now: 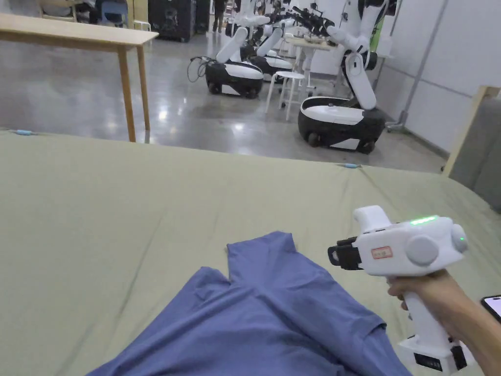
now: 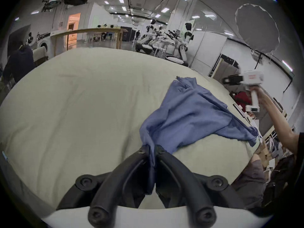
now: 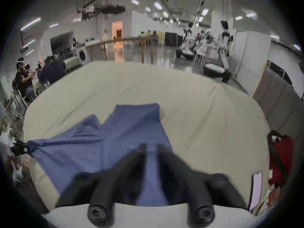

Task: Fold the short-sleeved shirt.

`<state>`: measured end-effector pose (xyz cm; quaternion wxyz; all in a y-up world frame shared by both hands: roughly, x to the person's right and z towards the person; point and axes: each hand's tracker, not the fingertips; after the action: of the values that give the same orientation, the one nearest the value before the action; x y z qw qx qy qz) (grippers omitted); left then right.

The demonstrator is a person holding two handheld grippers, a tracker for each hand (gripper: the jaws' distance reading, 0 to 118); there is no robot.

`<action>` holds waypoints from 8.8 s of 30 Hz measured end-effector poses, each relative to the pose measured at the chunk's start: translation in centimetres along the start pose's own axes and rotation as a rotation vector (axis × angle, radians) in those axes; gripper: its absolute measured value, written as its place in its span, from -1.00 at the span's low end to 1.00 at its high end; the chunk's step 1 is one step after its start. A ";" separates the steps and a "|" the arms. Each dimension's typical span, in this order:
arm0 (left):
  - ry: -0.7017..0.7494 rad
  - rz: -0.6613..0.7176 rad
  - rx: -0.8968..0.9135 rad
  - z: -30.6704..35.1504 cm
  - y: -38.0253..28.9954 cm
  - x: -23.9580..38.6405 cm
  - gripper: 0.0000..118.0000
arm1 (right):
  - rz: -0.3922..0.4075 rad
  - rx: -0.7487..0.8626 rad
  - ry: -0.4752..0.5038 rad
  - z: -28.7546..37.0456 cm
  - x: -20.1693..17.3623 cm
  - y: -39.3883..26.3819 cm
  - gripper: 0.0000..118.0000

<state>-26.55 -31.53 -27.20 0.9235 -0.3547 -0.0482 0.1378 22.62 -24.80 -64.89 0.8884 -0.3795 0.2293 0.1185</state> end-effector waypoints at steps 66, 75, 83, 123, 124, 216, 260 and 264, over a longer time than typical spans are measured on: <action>-0.006 -0.099 0.627 6.4 57.0 12.6 -0.95 | -0.207 0.852 -0.490 34.3 5.7 27.7 -0.99; 0.085 -0.101 0.629 3.4 60.8 11.2 -0.95 | -0.309 0.841 -0.422 29.9 6.6 31.0 -0.99; 0.044 -0.020 0.615 -0.6 58.8 7.9 -0.95 | -0.308 0.817 -0.414 25.4 6.7 28.9 -0.99; -0.126 0.070 0.234 2.8 7.9 -2.8 -0.95 | -0.367 0.449 -0.024 24.5 -6.3 -21.1 -0.98; -0.120 0.076 0.213 3.1 6.7 -3.0 -0.95 | -0.365 0.412 -0.036 24.6 -7.0 -22.2 -0.98; 0.062 -0.140 -0.043 2.8 -0.8 -0.8 -0.90 | -0.216 -0.053 -0.147 19.7 -10.2 -31.1 -0.83; 0.151 -0.053 -0.035 -14.0 14.5 -3.4 0.91 | -0.253 0.039 -0.243 4.3 -0.1 -12.0 0.88; 0.093 -0.048 0.116 -6.2 12.7 -2.7 0.93 | -0.268 0.253 -0.239 15.2 -3.3 -14.1 0.90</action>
<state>-30.75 -27.23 -40.25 0.9468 -0.3052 -0.0055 0.1015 29.97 -23.46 -45.28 0.9577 -0.2752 0.0827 0.0139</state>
